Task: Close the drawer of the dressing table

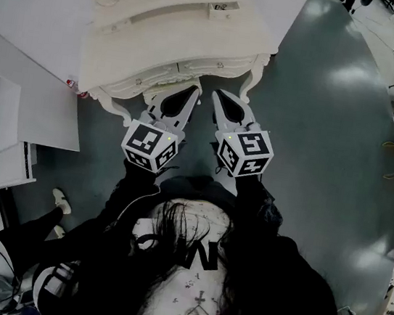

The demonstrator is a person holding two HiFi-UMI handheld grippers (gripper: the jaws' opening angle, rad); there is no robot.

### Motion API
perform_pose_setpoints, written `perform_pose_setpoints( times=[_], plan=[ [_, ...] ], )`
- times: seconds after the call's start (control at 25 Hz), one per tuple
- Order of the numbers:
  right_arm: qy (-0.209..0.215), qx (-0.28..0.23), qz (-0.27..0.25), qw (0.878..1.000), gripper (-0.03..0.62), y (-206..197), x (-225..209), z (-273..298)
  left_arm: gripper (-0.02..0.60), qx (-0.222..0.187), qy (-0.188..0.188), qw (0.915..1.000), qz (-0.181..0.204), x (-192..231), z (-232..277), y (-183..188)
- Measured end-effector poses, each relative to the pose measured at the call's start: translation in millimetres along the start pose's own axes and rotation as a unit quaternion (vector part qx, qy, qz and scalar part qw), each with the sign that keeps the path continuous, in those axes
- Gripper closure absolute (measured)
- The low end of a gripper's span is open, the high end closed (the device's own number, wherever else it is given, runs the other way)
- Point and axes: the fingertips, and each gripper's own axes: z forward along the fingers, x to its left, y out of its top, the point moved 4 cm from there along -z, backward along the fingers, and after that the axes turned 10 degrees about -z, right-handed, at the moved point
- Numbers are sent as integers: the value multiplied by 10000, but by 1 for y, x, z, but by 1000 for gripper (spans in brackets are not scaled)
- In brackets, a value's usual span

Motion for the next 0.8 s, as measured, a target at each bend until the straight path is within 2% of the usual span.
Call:
perform_pose_setpoints(
  times=[0.8],
  plan=[
    [60, 48, 248, 9997, 585, -13, -30, -7, 581, 80, 85, 9999, -18, -12, 24, -14]
  ],
)
